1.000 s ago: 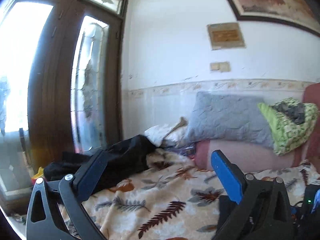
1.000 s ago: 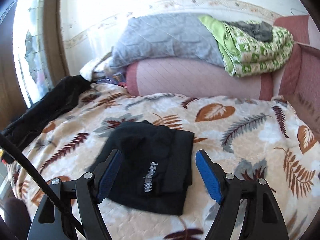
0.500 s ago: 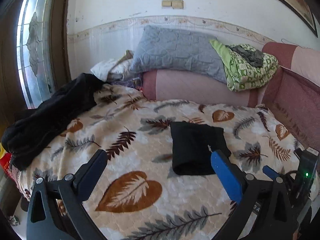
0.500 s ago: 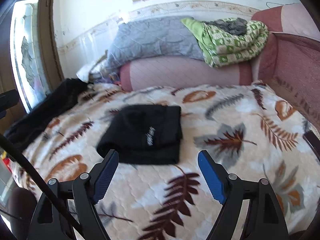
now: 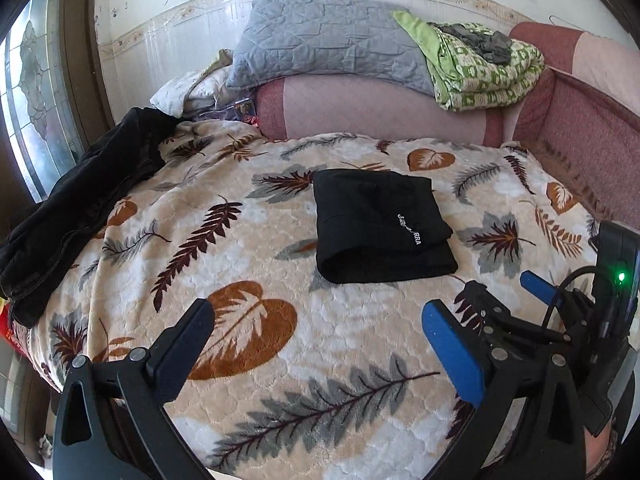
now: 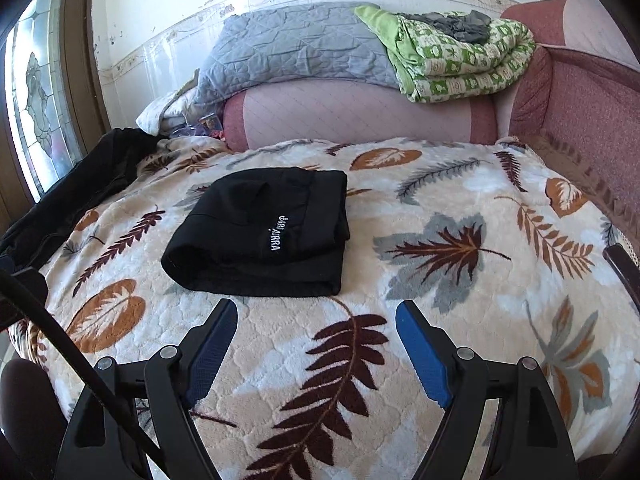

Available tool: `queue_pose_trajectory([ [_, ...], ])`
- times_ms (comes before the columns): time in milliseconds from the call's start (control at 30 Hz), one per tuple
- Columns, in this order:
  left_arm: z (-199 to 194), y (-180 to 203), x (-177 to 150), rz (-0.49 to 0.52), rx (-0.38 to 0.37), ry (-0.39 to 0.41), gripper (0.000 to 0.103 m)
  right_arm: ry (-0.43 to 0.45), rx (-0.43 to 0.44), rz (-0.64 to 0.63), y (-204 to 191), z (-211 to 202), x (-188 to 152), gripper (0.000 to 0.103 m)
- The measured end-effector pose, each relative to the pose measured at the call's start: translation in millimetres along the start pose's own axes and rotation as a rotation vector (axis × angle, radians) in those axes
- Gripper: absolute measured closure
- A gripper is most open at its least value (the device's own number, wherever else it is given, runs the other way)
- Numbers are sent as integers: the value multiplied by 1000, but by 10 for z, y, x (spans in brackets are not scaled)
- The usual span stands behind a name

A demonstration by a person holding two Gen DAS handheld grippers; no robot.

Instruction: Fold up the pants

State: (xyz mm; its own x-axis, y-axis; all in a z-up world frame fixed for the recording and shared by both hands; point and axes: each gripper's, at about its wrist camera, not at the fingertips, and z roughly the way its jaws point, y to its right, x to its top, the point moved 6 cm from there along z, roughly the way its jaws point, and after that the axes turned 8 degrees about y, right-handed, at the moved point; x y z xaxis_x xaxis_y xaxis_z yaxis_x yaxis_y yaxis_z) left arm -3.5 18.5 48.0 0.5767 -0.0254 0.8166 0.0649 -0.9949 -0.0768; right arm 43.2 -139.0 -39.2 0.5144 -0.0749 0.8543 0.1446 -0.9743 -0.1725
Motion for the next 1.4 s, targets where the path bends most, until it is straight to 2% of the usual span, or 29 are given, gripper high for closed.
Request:
queue_pose_trajectory([
  [633, 247, -69, -207, 13, 71, -110, 0, -35, 12, -56, -135, 91, -127, 17],
  [1400, 401, -36, -382, 43, 84, -185, 0, -68, 27, -85, -229, 137, -208, 16],
])
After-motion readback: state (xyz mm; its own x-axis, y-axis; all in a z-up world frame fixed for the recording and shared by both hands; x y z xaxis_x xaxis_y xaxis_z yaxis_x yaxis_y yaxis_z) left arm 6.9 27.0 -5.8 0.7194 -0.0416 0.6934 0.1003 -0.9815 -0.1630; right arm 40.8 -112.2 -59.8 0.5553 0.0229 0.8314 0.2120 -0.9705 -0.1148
